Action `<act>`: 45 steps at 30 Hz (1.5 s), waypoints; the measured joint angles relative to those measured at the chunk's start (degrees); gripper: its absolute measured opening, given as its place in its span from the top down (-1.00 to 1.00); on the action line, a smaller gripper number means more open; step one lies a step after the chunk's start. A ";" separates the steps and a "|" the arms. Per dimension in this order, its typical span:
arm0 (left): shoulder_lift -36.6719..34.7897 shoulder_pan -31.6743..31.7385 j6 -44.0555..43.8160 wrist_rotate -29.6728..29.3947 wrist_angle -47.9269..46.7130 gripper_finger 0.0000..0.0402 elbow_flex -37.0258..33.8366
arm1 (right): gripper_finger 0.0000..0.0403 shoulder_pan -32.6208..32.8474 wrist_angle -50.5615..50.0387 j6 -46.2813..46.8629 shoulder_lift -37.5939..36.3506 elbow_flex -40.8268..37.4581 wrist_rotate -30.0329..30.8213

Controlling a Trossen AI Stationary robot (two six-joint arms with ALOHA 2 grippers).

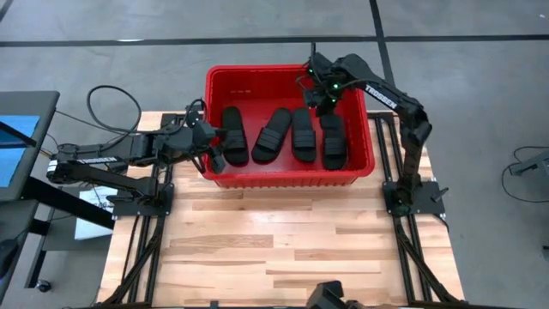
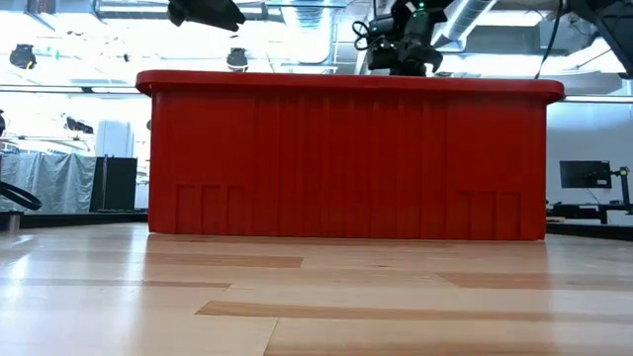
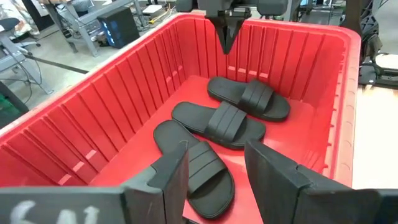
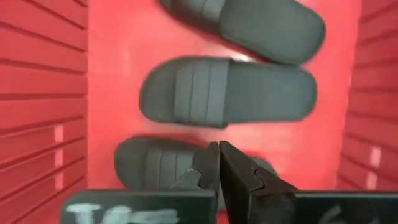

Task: Pick and place slides into bin
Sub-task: Adjust the black slippers in the red bin

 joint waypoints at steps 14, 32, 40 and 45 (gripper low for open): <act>0.00 0.00 4.29 0.05 2.26 0.26 -0.02 | 1.00 -0.75 2.14 0.18 1.83 1.59 -1.84; -0.26 6.85 7.49 -5.91 2.50 0.26 15.03 | 1.00 0.78 2.56 25.73 1.83 1.57 -4.83; -0.08 8.41 7.55 -5.91 1.48 0.26 15.23 | 1.00 4.66 3.33 29.31 2.86 1.64 -4.76; 0.03 8.39 8.15 -5.87 0.90 0.26 15.23 | 1.00 6.94 2.70 28.99 8.71 1.54 -2.90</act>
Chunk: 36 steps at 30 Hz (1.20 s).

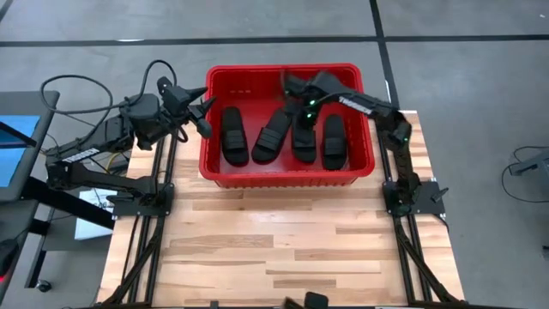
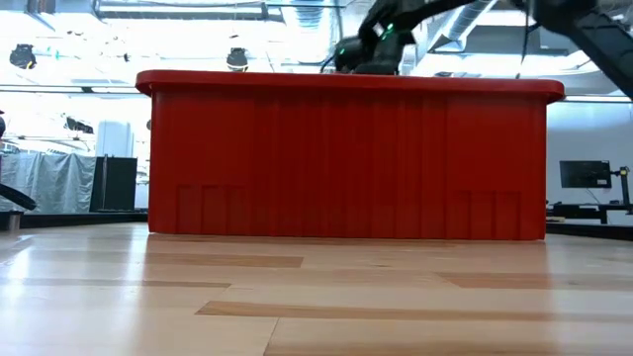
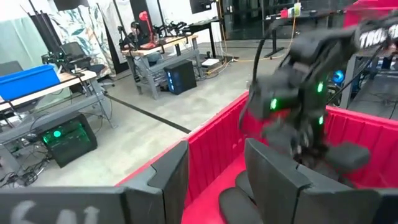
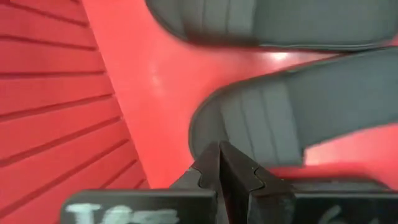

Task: Pick and place slides into bin
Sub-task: Adjust the black slippers in the red bin

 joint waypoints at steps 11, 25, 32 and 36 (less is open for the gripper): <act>-0.14 0.00 4.54 -0.02 0.01 0.26 0.00 | 1.00 1.07 5.70 -0.50 7.90 -0.01 -0.02; -0.14 0.02 8.46 -0.17 0.06 0.26 0.00 | 1.00 1.06 11.33 -2.55 10.84 -0.01 2.87; -0.14 0.02 8.81 -0.31 0.07 0.26 0.00 | 1.00 0.55 12.01 -3.54 10.82 0.03 4.29; -0.14 0.02 8.81 -0.31 0.07 0.26 0.00 | 1.00 0.12 11.51 -4.21 10.82 -0.08 4.31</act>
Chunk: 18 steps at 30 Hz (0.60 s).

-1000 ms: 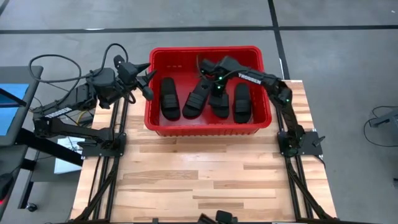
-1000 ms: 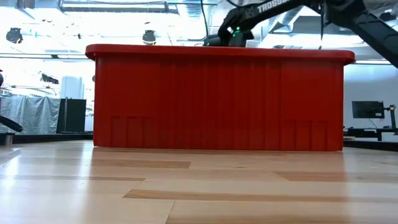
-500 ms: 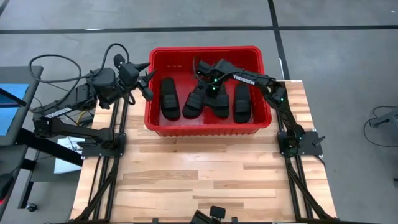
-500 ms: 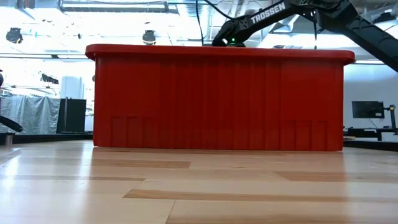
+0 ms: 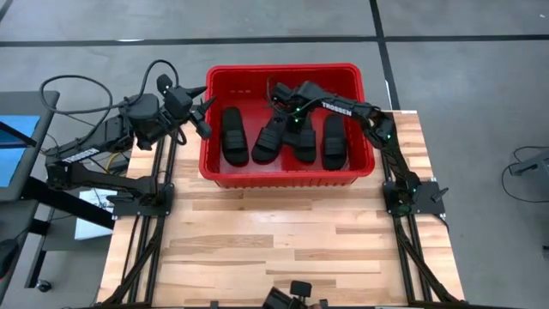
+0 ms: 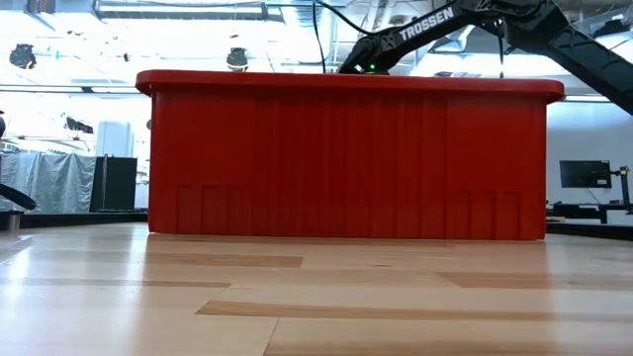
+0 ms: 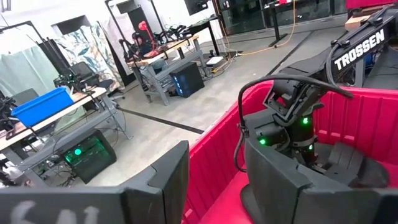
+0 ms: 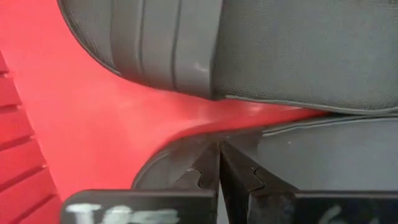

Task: Pick and place slides into bin
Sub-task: Adjust the black slippers in the red bin

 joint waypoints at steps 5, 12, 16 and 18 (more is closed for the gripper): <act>0.00 0.00 0.00 0.00 0.00 0.26 0.00 | 1.00 -0.06 -0.03 -0.86 -0.02 -1.36 -0.02; 0.00 0.00 0.00 0.00 -0.25 0.26 0.00 | 1.00 -0.32 0.96 -0.85 -0.02 -1.57 1.73; 0.00 0.00 0.00 0.02 -1.19 0.26 0.00 | 1.00 -0.65 -1.40 -0.44 -0.02 -1.57 2.16; 0.00 0.00 -0.08 0.02 -1.38 0.26 0.00 | 1.00 -0.67 -2.72 -0.44 -0.02 -1.57 4.59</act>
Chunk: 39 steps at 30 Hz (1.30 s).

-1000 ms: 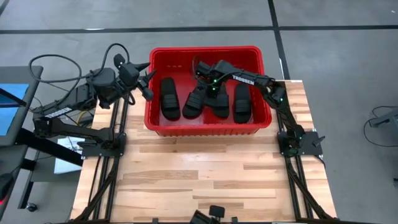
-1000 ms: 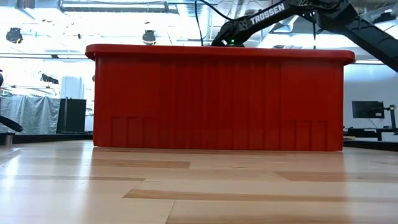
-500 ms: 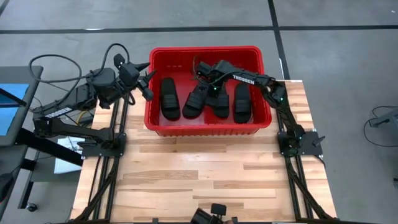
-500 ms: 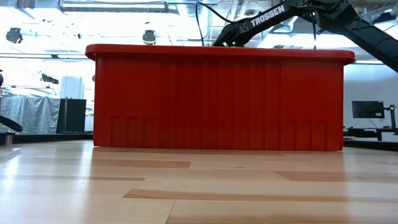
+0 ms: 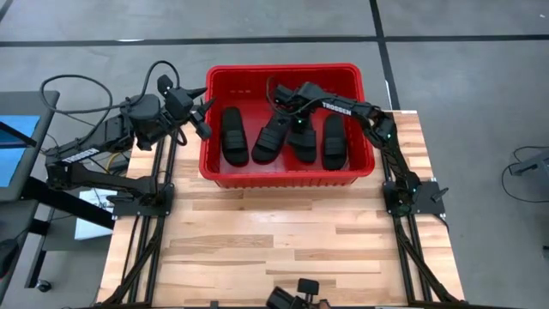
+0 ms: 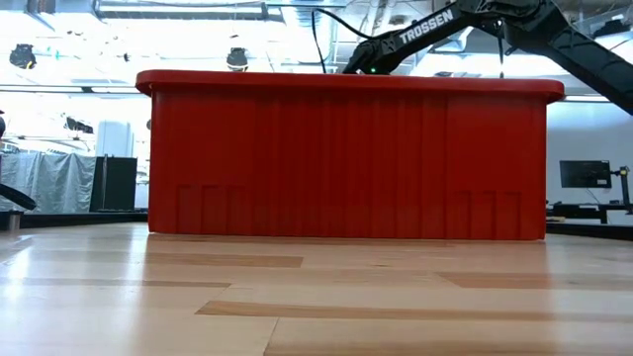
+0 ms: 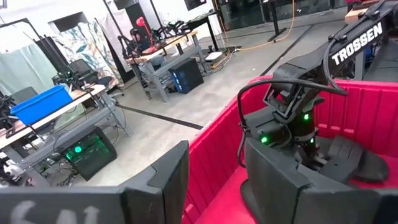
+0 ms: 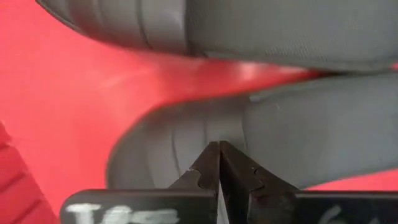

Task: Pick and place slides into bin
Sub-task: Adjust the black slippers in the red bin

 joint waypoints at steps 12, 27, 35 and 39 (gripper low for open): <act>0.00 0.00 -0.38 0.02 -0.31 0.26 0.00 | 1.00 -0.32 -8.36 1.78 0.00 0.02 7.13; 0.00 -0.02 -0.40 0.02 -0.31 0.26 0.00 | 1.00 0.92 -7.29 1.60 -0.09 3.67 11.37; 0.00 0.00 0.42 0.00 0.72 0.26 0.00 | 1.00 1.40 -1.68 -1.22 -0.13 9.37 10.12; 0.53 0.01 2.84 0.07 3.32 0.26 0.00 | 1.00 0.97 0.71 -0.97 -0.13 9.68 5.79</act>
